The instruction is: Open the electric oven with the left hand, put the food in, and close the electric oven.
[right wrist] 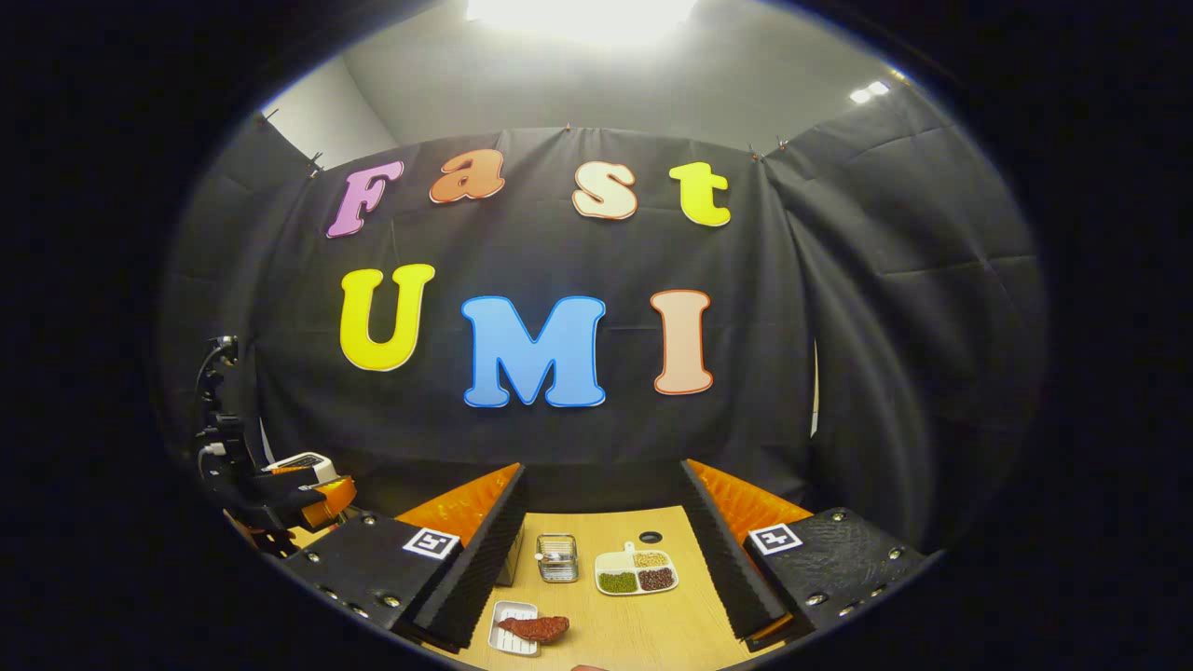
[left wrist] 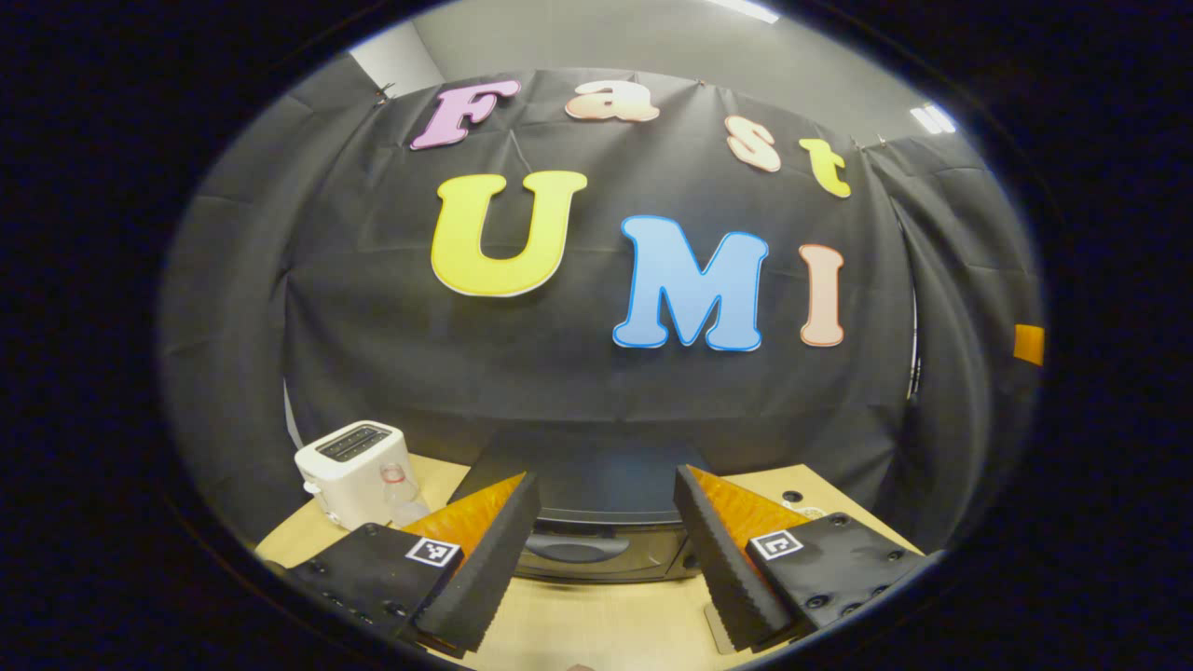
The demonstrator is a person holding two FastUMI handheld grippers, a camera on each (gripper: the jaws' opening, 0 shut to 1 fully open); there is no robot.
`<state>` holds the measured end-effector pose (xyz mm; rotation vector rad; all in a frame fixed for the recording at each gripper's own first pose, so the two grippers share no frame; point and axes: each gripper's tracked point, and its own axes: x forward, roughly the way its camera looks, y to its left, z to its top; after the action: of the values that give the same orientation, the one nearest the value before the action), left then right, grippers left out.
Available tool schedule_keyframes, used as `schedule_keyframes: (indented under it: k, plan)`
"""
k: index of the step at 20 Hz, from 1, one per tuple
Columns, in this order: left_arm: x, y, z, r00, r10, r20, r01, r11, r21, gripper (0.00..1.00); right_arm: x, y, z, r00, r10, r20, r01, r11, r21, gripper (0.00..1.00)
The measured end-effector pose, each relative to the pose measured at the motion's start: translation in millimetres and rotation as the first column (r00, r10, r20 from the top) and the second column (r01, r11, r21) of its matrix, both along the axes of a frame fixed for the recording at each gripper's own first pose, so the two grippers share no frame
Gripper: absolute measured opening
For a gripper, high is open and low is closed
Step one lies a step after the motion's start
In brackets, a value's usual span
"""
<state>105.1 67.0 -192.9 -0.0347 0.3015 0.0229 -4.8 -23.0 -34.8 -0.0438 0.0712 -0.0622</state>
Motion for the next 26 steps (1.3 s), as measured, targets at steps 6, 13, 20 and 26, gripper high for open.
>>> schedule_keyframes:
  k: [6,13,20,26]
  plan:
    - [41.1,12.6,-65.5,0.993,0.003,-0.116,-0.006,1.0,-0.02,0.97,-2.9,-10.9,-8.6,0.999,-0.038,-0.03,0.038,0.999,-0.013,0.97]
    - [64.4,21.3,-120.1,0.977,0.006,-0.215,-0.006,1.0,-0.002,0.98,-7.9,-23.1,-13.1,0.996,-0.08,-0.05,0.079,0.997,-0.023,0.97]
    - [73.1,25.7,-146.1,0.966,0.002,-0.258,0.011,0.999,0.05,1.0,-12.6,-27.5,-16.8,0.993,-0.102,-0.066,0.101,0.995,-0.016,0.97]
    - [68.8,27.6,-150.7,0.964,0.004,-0.266,0.025,0.994,0.104,0.97,-12.7,-27.2,-19.3,0.992,-0.101,-0.072,0.101,0.995,-0.013,0.97]
